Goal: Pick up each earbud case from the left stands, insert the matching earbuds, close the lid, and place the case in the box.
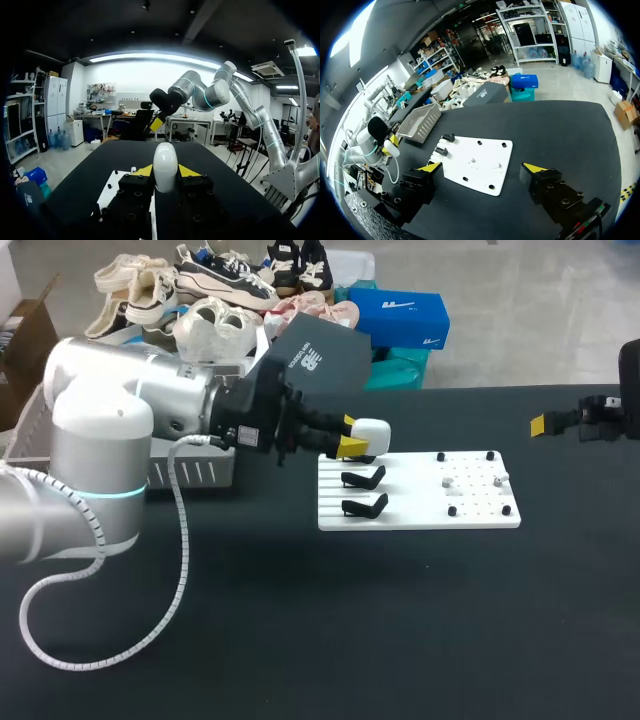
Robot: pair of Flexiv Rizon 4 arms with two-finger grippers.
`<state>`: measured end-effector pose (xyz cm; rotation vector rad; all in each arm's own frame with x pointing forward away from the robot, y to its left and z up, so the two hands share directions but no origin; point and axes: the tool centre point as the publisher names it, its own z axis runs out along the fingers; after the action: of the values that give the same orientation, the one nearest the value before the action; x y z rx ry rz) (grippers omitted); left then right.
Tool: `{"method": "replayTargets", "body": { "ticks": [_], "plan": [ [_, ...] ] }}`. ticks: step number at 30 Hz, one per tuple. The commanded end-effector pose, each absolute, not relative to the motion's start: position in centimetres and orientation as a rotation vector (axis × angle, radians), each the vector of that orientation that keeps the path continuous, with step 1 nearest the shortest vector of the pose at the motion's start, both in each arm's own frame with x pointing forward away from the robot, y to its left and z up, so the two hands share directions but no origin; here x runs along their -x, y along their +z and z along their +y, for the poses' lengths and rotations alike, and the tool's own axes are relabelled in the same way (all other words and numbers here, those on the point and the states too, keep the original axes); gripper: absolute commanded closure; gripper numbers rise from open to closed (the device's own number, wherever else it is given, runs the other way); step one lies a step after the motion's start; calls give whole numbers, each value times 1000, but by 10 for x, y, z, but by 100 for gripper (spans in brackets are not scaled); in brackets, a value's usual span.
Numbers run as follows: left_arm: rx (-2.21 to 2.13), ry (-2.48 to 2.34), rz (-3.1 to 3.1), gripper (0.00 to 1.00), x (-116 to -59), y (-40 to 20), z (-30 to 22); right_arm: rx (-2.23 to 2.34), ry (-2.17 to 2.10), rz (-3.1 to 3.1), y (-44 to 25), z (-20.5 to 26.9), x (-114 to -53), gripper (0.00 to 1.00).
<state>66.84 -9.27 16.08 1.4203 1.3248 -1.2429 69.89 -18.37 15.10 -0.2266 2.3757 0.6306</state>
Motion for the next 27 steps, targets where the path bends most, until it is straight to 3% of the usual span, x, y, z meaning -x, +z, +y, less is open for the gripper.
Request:
{"method": "replayTargets", "body": {
  "ticks": [1, 27],
  "plan": [
    [-1337, -1156, 1361, 100, -656, 162, -89, 231, 637, 2374, 150, -185, -699, 0],
    [-1337, -1156, 1361, 100, -656, 162, -89, 231, 637, 2374, 150, -185, -699, 0]
  ]
}}
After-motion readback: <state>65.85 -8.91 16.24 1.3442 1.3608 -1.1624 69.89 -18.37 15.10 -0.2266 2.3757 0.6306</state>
